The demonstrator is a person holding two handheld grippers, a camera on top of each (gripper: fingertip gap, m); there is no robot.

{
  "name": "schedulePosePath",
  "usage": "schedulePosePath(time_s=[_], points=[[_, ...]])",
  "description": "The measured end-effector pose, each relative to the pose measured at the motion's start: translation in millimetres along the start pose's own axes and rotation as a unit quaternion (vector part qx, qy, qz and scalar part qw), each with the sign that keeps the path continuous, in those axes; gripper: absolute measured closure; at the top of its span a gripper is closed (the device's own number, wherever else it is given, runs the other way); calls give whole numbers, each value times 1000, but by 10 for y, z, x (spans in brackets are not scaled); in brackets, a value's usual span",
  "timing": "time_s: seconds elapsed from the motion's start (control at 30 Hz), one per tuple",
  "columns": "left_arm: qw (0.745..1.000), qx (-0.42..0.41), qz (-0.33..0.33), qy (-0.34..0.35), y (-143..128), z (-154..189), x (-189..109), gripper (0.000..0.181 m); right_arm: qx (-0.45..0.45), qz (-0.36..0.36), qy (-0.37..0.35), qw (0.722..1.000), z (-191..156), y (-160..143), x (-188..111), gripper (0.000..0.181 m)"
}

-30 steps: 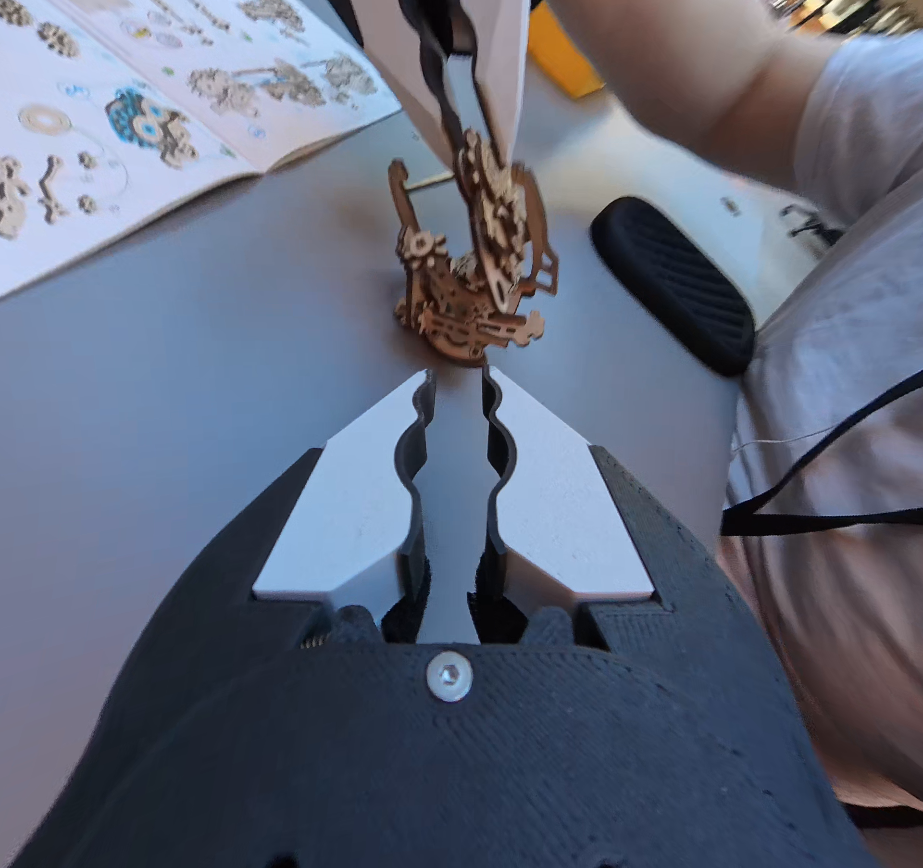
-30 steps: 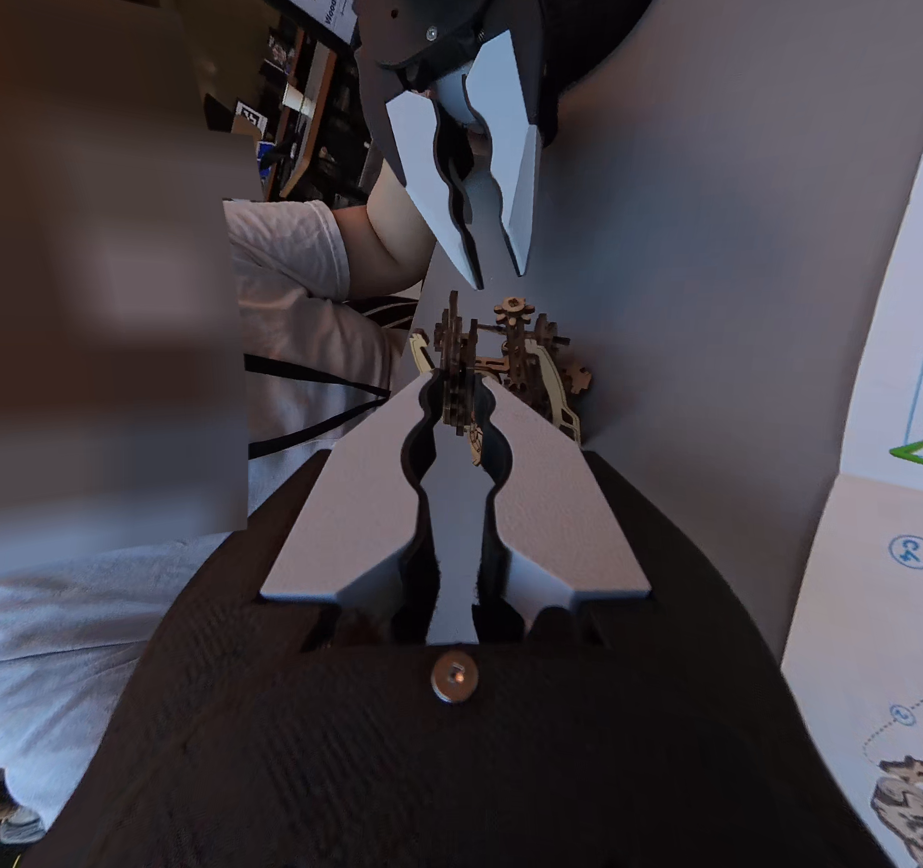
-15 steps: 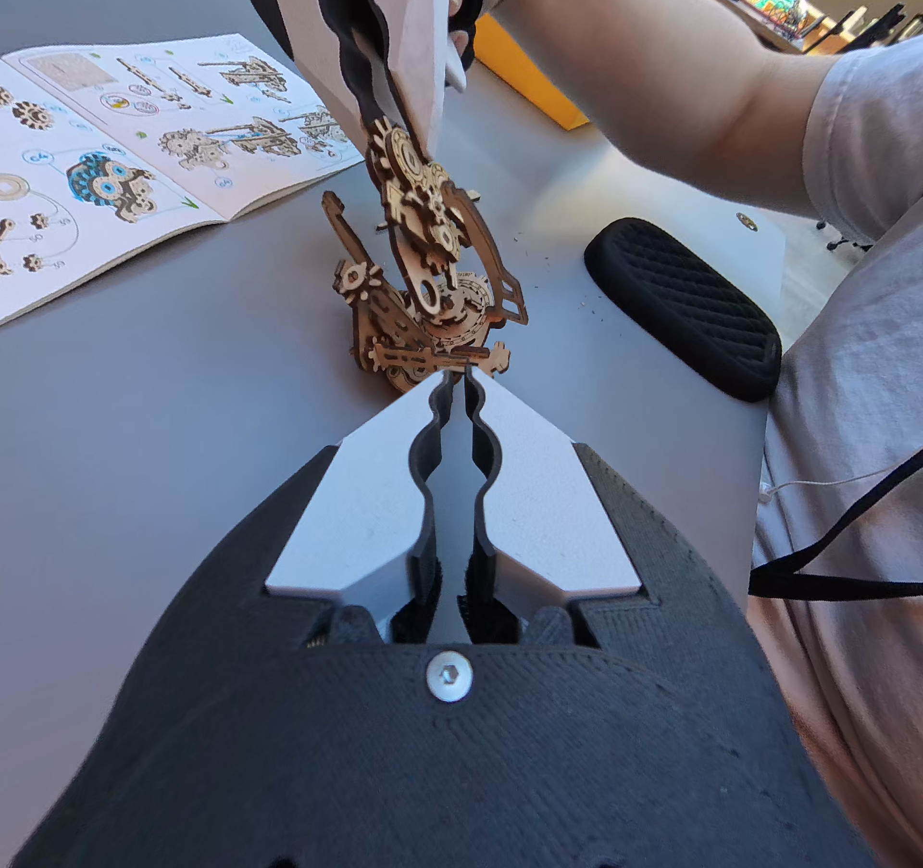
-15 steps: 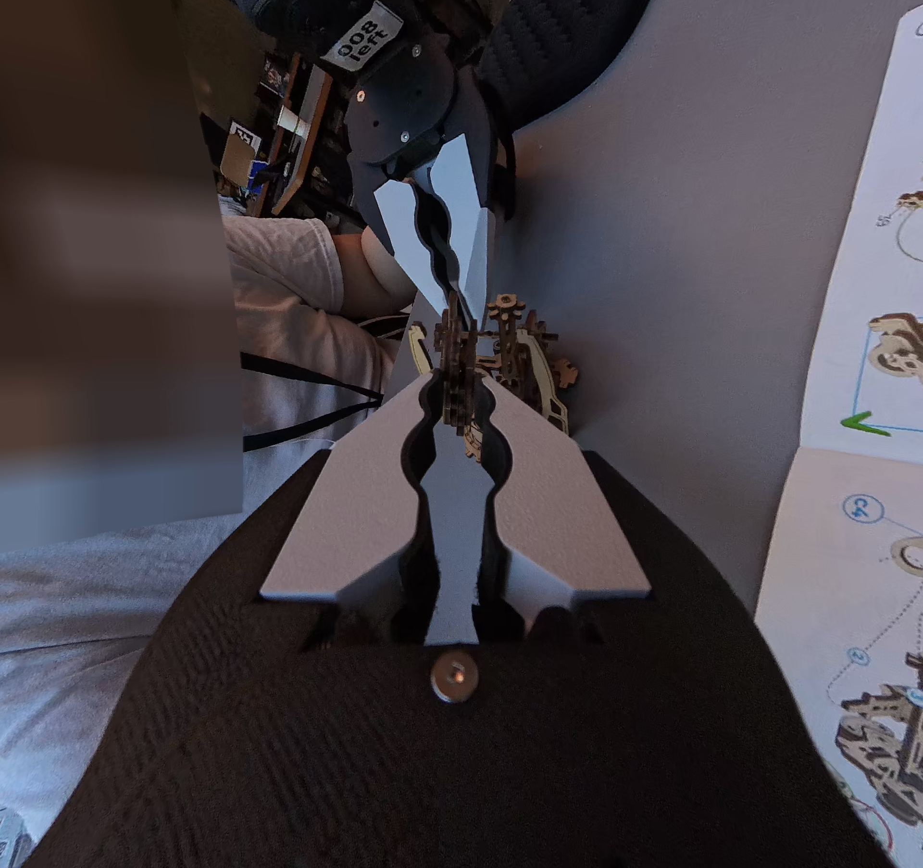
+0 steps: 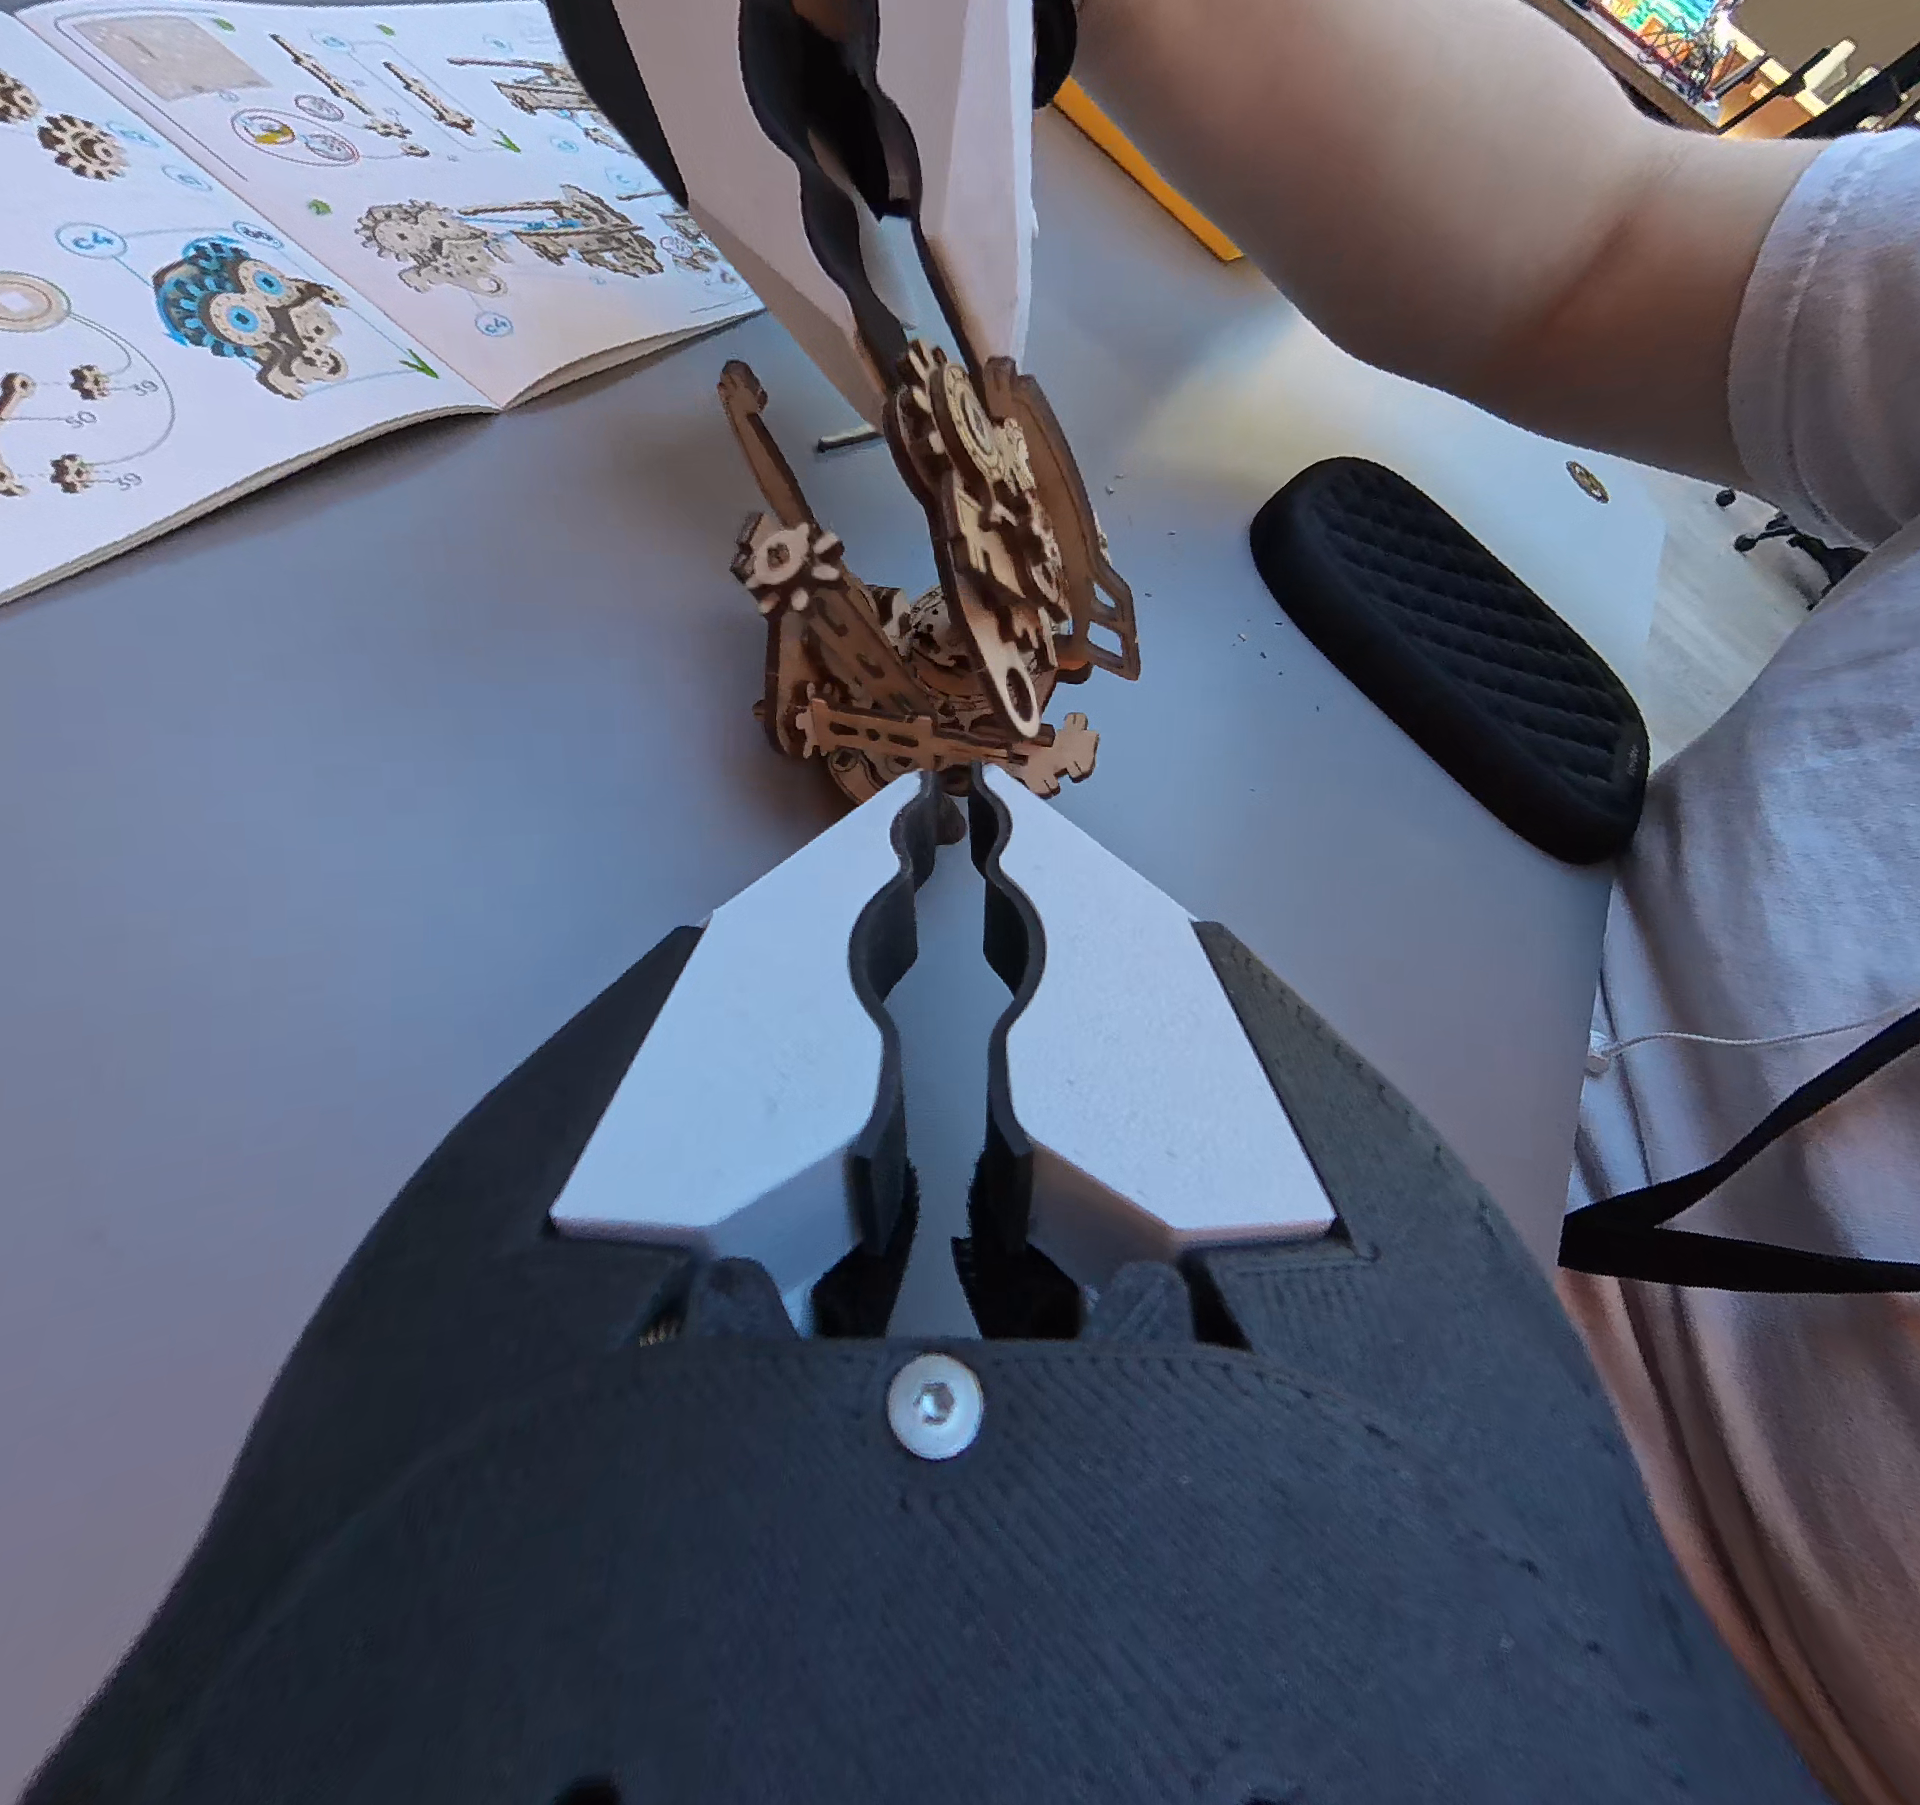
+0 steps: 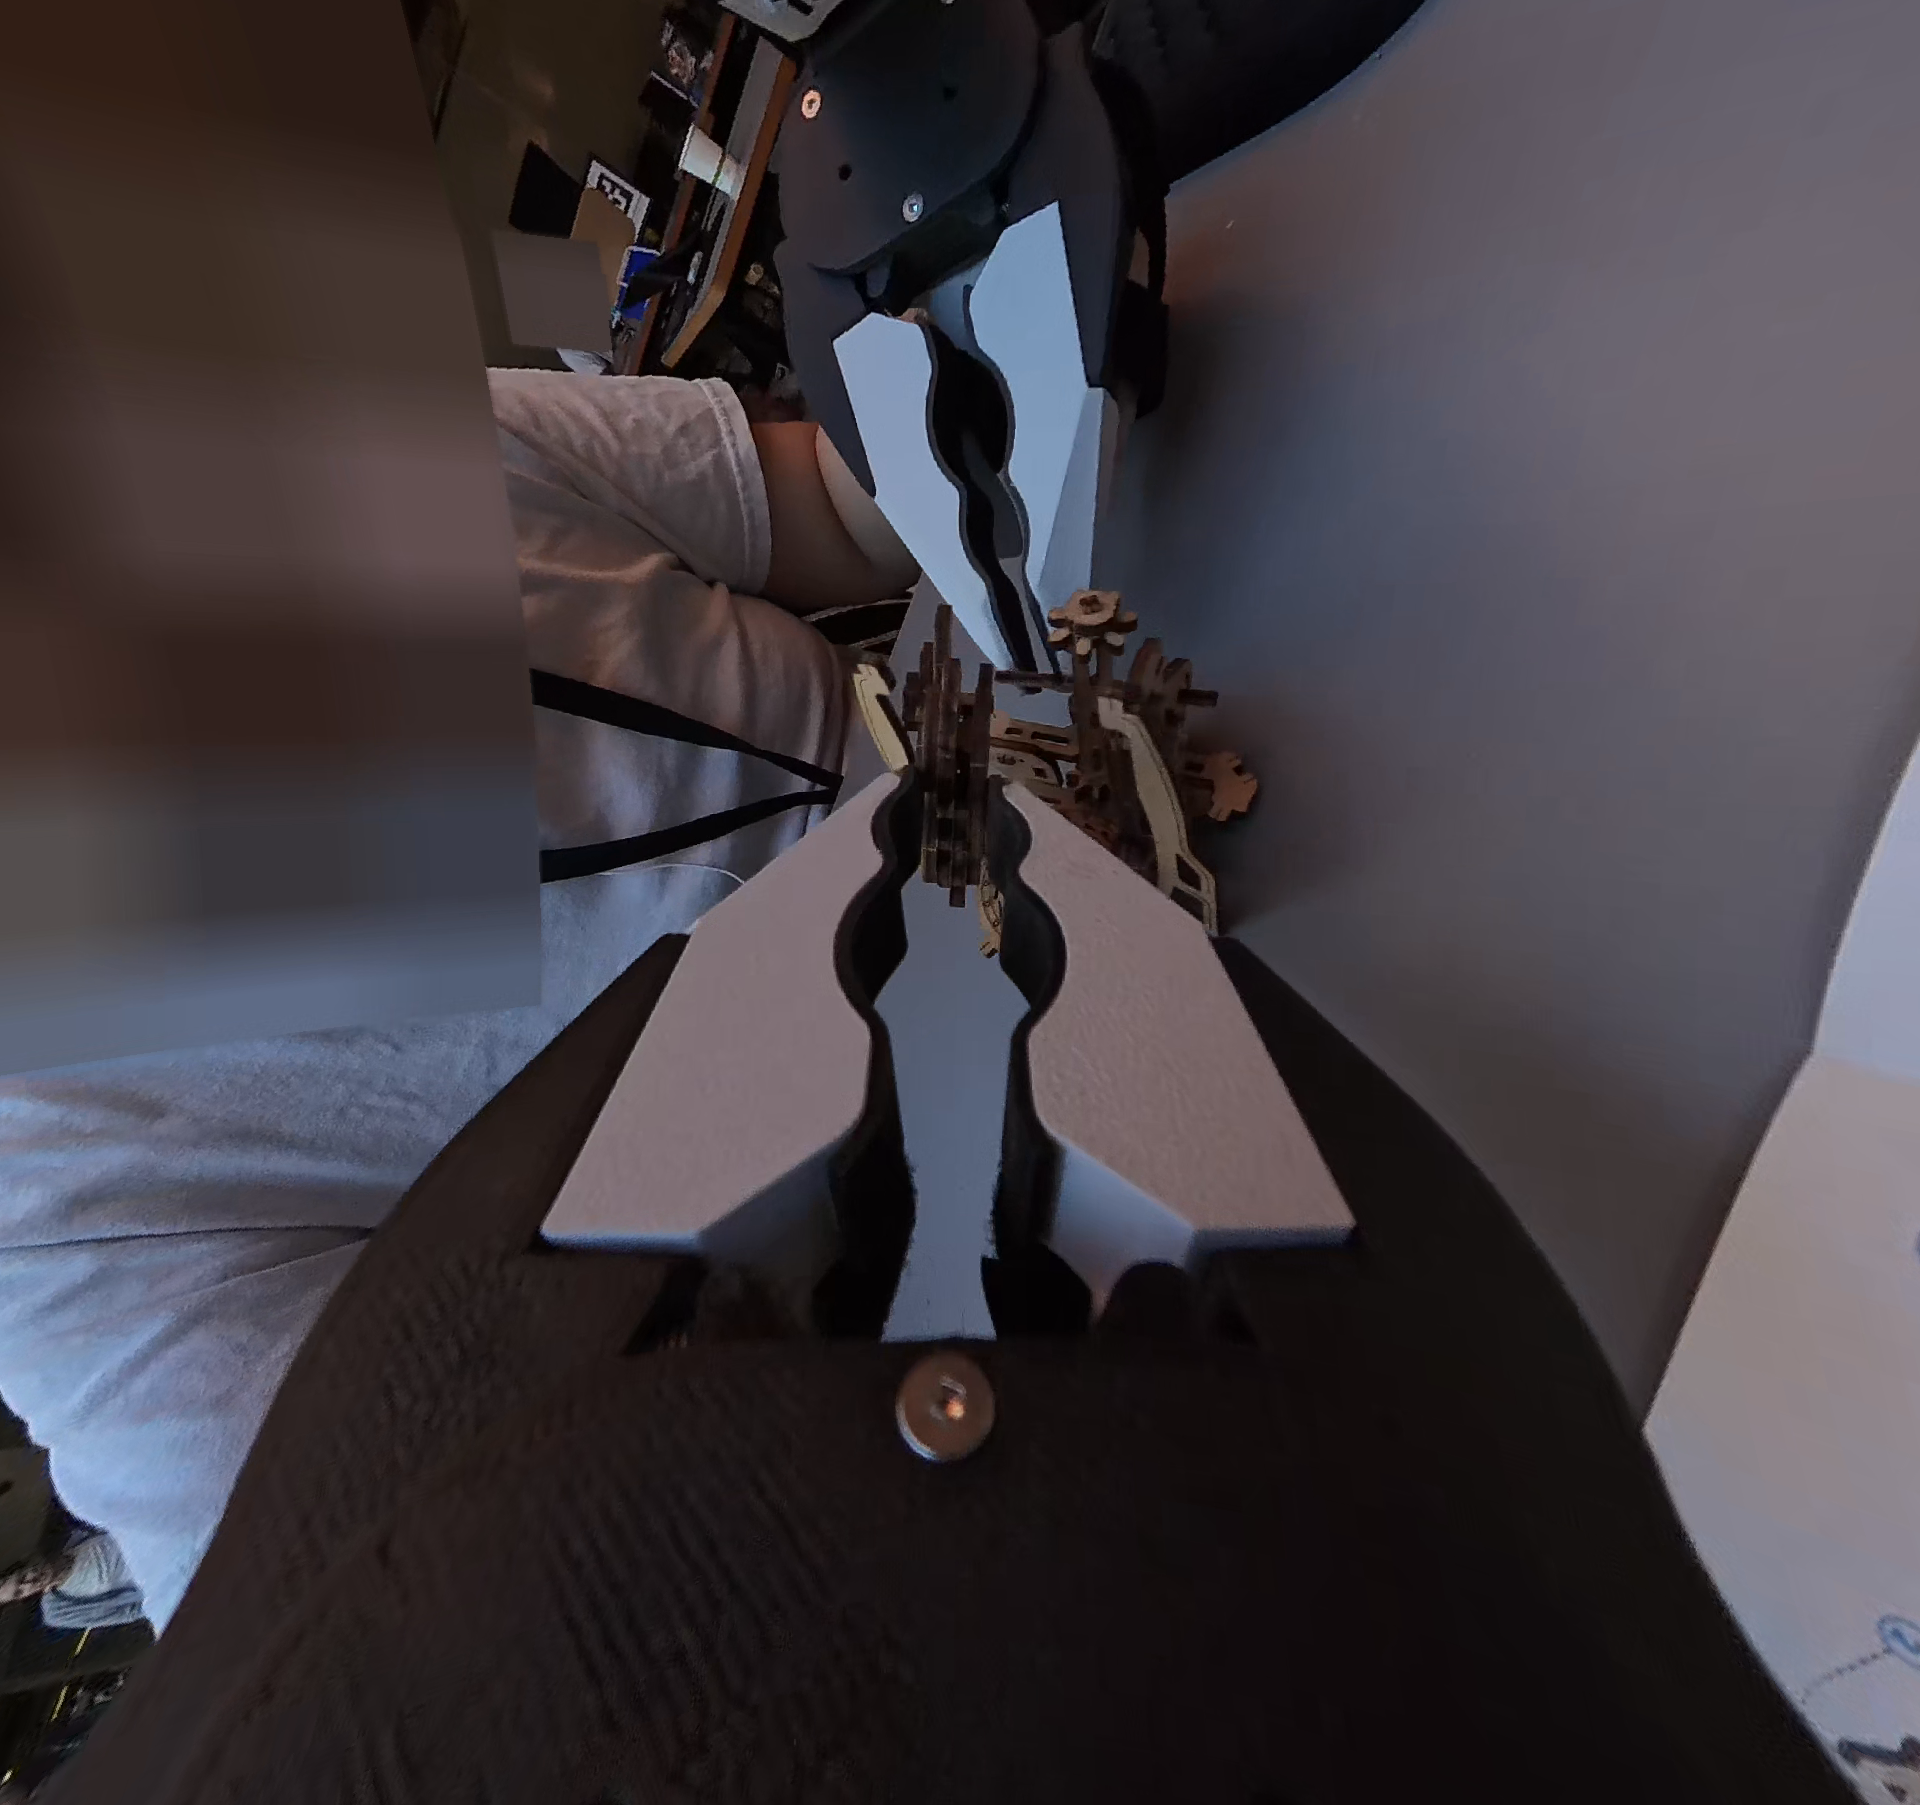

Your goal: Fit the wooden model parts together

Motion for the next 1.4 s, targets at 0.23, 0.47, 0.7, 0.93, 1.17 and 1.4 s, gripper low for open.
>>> schedulePosePath(time_s=[0.23,0.47,0.7,0.93,1.17,1.4], points=[[1000,-12,8,-3,6,-22,-15,181,0,-10,-8,1000,11,59,62,171],[999,-32,3,-1,3,-64,-4,181,1,-15,-32,999,-30,75,67,171],[998,-53,9,18,8,-124,-19,181,1,-2,-62,998,-69,73,52,171],[998,-62,11,2,6,-128,-19,181,-1,5,-99,995,-139,65,55,171],[995,-97,15,11,12,-206,-18,181,2,9,-122,993,-178,33,45,171],[996,-88,1,19,32,-209,43,181,11,19,-144,989,-180,4,44,171]])
Point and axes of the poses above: each gripper's, where its closed fingertips meet, x out along the fingers, y out of its top, z = x × y across the jaws, the point moved 9 cm from there along -x, back along the fingers
